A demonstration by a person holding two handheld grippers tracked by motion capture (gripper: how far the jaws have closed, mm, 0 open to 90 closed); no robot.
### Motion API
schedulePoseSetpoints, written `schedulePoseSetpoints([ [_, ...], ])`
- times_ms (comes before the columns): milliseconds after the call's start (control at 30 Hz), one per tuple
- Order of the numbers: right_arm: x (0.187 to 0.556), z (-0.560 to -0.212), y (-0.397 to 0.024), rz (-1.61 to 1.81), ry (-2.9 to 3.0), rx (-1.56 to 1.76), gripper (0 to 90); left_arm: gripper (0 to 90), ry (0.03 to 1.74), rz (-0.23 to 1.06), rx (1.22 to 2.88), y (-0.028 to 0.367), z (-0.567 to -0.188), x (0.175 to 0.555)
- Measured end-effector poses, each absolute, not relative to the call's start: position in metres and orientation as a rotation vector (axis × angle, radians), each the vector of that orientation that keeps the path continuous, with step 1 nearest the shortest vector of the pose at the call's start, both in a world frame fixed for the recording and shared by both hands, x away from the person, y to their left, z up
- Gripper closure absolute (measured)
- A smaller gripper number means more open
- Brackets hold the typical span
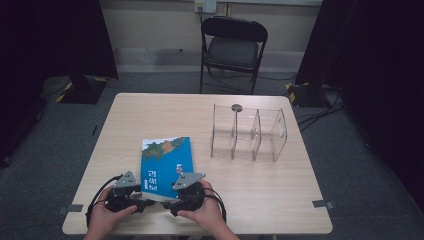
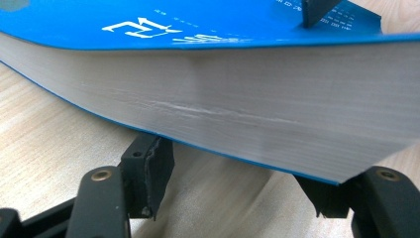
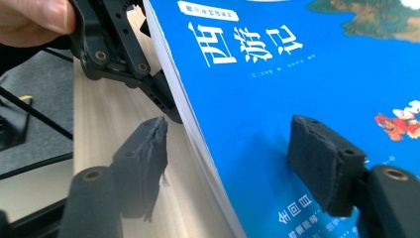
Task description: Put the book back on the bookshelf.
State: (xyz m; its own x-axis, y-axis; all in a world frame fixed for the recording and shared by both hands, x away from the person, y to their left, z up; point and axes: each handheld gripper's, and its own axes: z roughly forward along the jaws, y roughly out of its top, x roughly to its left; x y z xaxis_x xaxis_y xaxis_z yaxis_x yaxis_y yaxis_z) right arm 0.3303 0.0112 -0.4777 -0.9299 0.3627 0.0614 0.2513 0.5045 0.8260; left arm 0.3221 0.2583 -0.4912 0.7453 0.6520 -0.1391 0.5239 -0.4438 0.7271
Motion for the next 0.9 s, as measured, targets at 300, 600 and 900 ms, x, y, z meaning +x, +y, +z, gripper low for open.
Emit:
schedulePoseSetpoints([
  [300, 0.324, -0.486, 0.019, 1.335, 2.546, 0.429, 18.2, 35.3, 0.884, 0.209, 2.144, 0.258, -0.489, 0.322],
  [600, 0.326, -0.493, 0.019, 1.381, 2.492, 0.449, 14.2, 35.4, 0.867, 0.199, 2.138, 0.258, -0.489, 0.322],
  [900, 0.326, -0.494, 0.026, 1.307, 2.466, 0.419, 14.0, 35.3, 0.867, 0.199, 2.148, 0.258, -0.487, 0.323],
])
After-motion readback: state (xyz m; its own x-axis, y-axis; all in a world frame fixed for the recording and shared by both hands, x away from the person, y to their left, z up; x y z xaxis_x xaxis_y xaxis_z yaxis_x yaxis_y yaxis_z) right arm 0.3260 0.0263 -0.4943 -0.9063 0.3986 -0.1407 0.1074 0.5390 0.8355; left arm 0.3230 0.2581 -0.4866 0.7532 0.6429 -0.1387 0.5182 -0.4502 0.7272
